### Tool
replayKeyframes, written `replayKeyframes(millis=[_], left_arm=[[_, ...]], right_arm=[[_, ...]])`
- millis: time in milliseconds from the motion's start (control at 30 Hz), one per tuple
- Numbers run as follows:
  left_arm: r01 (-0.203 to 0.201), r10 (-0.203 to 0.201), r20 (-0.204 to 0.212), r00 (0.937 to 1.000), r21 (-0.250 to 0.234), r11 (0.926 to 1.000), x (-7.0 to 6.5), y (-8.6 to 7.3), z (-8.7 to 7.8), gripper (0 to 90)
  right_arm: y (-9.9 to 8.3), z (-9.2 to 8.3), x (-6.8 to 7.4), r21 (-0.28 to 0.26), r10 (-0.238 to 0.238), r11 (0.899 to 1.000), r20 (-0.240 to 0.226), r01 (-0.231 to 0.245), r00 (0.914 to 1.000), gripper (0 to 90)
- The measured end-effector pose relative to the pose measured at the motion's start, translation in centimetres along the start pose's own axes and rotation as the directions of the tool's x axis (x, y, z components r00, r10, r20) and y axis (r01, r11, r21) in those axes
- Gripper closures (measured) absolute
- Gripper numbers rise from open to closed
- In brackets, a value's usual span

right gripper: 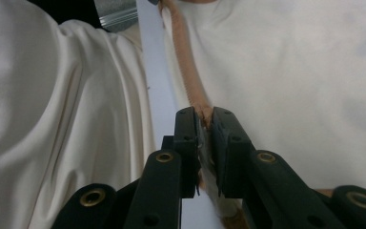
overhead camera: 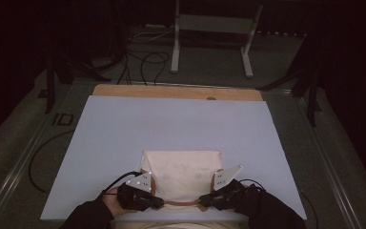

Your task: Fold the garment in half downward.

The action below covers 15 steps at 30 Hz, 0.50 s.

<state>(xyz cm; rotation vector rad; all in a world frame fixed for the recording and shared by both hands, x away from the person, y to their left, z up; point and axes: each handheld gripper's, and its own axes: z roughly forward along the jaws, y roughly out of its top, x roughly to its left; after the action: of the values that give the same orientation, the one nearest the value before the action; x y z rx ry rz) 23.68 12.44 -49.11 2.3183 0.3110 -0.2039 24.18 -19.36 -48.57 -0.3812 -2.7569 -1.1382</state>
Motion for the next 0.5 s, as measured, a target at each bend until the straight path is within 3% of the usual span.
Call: replayKeyframes(millis=[200,300,333,500], left_arm=[[-0.019,0.018,0.029,0.9994,0.036,0.9992,-0.7,-0.7,0.7,81.8],[-0.039,0.039,0.010,0.9992,0.048,0.9981,-1.1,-1.0,0.8,77.3],[-0.038,0.037,0.013,0.9992,0.054,0.9978,-1.1,-1.1,0.8,77.2],[-0.053,0.051,0.033,0.9982,0.080,0.9954,-1.3,-1.4,0.6,74.0]], right_arm=[[-0.6,0.7,0.7,0.028,-0.019,0.999,-0.020,0.019,0.9996,76.9],[-0.7,0.7,0.8,0.038,-0.002,0.999,-0.044,0.004,0.9990,73.3],[-0.9,0.9,0.9,0.043,-0.035,0.998,-0.035,0.036,0.9988,71.0],[-0.9,0.8,1.2,0.051,-0.018,0.998,-0.066,0.021,0.9976,63.2]])
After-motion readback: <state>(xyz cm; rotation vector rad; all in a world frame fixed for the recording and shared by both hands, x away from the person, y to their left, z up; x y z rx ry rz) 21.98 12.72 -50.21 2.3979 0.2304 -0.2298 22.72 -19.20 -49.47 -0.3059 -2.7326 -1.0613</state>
